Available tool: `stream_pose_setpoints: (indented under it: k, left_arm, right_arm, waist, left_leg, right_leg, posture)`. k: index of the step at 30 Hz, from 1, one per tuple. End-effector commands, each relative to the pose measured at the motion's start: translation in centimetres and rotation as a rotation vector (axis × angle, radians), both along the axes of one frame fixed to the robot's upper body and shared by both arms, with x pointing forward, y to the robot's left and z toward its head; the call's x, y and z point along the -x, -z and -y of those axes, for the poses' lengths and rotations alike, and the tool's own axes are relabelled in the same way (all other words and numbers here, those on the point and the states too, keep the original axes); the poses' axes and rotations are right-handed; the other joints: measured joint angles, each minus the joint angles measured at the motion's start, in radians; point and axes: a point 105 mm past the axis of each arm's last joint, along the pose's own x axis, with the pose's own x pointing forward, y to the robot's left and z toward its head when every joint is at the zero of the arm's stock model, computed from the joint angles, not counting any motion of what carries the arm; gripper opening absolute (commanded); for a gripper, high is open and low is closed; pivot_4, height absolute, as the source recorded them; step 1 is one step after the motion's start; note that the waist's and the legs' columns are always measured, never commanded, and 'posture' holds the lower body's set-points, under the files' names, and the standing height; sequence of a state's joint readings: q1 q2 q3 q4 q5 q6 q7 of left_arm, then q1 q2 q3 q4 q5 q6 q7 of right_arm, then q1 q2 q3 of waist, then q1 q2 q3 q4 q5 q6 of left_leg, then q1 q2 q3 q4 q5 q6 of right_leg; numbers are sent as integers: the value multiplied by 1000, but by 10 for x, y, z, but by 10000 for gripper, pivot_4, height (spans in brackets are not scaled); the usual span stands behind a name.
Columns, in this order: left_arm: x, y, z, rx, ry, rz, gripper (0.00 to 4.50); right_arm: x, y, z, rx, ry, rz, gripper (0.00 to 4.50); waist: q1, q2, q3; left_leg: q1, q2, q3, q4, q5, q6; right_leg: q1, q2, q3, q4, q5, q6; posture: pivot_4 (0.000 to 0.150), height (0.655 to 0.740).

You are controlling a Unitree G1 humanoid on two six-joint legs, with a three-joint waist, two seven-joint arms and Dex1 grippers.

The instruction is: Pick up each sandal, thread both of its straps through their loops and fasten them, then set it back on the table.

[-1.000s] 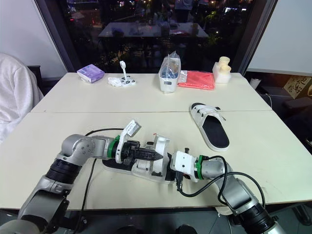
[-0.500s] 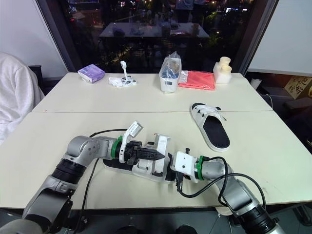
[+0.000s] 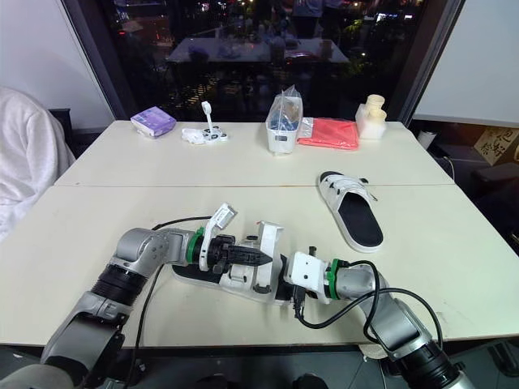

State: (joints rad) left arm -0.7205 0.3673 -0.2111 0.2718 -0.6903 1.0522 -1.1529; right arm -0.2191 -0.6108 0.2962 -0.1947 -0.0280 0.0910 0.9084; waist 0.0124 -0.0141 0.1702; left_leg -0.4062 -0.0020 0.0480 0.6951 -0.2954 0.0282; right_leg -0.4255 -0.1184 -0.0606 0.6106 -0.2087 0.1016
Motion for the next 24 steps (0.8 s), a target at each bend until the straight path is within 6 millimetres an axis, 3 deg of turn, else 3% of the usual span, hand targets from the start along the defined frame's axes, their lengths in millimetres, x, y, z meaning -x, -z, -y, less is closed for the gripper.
stream_pose_setpoints:
  k: [1,9,24]
  left_arm:
    - [-8,-10,2,18,-27,37,360]
    - [-10,-11,4,27,-30,24,360]
    - [7,1,-2,-61,98,6,360]
  right_arm:
    - [9,20,3,58,-10,-75,0]
    - [10,20,4,61,-6,-75,0]
    - [9,19,3,60,-6,-72,0]
  waist:
    - [0,0,0]
    - [1,0,0]
    - [-1,0,0]
  left_leg:
    - [0,0,0,0,0,0]
    - [0,0,0,0,0,0]
    - [-1,0,0,0,0,0]
  right_leg:
    - [0,0,0,0,0,0]
    - [0,0,0,0,0,0]
    - [-1,0,0,0,0,0]
  posture:
    - [1500,7400]
    - [1500,7400]
    - [1500,7400]
